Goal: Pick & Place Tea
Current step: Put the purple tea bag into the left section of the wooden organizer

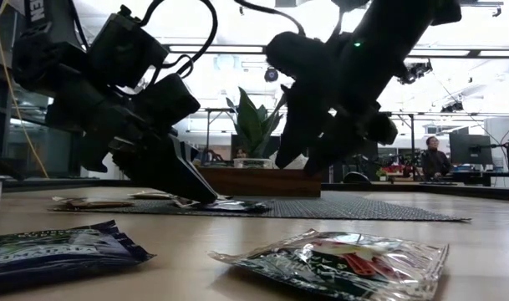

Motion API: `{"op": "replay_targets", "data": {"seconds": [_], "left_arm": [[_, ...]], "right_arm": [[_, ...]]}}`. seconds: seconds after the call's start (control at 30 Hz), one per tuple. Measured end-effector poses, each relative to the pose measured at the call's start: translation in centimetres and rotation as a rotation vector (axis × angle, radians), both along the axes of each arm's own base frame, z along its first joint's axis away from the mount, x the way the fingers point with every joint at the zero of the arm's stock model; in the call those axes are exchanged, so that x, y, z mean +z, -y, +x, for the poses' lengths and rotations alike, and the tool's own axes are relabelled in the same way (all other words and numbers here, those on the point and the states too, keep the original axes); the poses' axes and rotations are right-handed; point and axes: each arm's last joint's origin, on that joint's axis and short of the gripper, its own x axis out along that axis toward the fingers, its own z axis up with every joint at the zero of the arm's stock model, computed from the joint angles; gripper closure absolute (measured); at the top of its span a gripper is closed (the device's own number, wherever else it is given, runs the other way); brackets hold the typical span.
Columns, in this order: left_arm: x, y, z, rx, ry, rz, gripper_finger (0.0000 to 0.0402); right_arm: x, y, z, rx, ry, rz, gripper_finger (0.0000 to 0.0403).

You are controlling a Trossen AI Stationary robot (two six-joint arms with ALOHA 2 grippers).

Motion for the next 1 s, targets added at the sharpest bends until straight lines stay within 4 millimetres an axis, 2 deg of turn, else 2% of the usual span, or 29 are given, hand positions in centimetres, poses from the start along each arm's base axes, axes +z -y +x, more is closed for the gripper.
{"op": "replay_targets", "data": {"seconds": [0.2, 0.4, 0.7, 1.0], "left_arm": [[-0.1, 0.0, -0.1, 0.003, -0.011, 0.004, 0.0401], [-0.2, 0.0, -0.1, 0.002, -0.009, 0.007, 0.0401], [-0.2, -0.1, -0.1, -0.006, -0.002, 0.025, 0.0401], [-0.8, -0.1, 0.1, 0.000, 0.004, 0.031, 0.0401]], "right_arm": [[0.0, 0.9, 0.3, -0.164, 0.037, 0.153, 0.0168], [0.1, 0.8, 0.7, -0.231, 0.076, 0.296, 0.0166], [0.4, 0.6, 1.3, -0.278, 0.153, 0.352, 0.0166], [-2.7, 0.9, 2.9, -0.284, 0.146, 0.457, 0.0166]]}}
